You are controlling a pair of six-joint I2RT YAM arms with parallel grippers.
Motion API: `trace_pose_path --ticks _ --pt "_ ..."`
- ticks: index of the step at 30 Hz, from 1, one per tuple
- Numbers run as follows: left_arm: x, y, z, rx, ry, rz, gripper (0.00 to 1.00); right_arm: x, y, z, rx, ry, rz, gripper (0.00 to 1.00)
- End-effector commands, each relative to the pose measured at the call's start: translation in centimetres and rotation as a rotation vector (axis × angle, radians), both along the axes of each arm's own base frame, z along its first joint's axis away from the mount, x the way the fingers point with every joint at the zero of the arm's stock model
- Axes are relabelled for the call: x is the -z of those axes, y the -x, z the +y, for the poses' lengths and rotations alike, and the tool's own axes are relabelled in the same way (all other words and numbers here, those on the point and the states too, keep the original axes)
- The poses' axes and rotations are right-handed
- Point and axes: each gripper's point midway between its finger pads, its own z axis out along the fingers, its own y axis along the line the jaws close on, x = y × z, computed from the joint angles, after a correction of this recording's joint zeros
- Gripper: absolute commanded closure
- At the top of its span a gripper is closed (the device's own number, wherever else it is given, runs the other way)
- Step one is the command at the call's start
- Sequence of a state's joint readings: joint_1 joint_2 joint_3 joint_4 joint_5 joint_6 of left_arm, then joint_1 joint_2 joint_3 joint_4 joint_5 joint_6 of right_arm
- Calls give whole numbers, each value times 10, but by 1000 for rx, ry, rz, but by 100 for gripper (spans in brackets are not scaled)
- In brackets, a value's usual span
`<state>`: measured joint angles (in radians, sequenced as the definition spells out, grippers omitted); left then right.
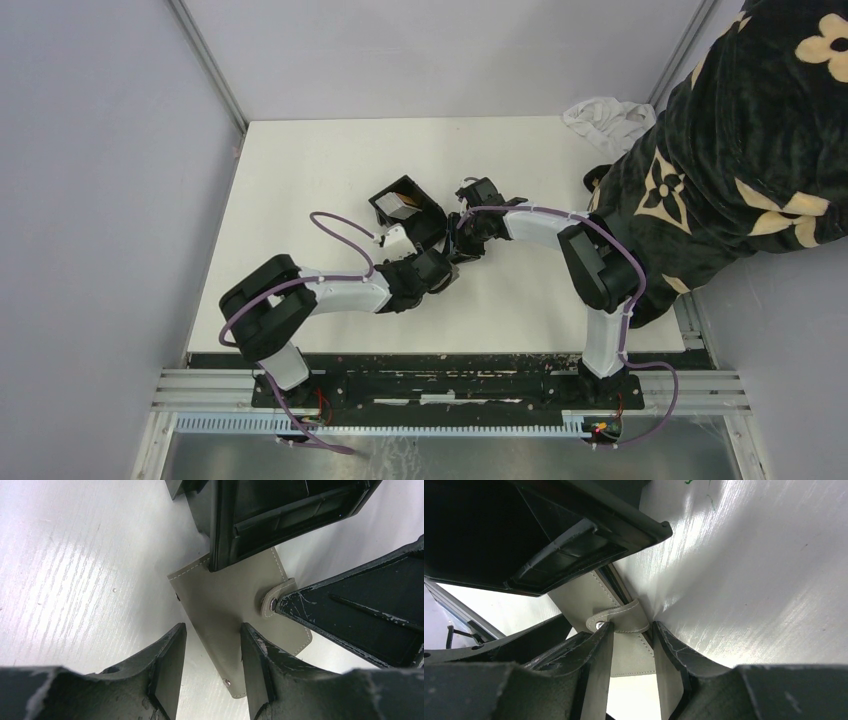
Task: Put the credit cards into the card holder
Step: Close the card holder at the center of the board.
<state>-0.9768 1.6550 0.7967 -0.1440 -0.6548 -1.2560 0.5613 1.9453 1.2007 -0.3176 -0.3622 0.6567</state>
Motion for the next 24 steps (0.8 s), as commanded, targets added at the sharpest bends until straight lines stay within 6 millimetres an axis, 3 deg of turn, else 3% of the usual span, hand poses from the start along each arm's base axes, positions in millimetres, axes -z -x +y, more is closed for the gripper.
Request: trace_pose_path --ticks 1,9,24 --pt "0 7 8 39 -49 35 45 10 -2 -5 -8 50 -8 59" --pt "10 8 18 0 -48 62 42 2 -4 0 -12 15 -24 56" --pt "31 19 41 -48 -108 113 54 -5 -8 10 -17 -39 -34 54"
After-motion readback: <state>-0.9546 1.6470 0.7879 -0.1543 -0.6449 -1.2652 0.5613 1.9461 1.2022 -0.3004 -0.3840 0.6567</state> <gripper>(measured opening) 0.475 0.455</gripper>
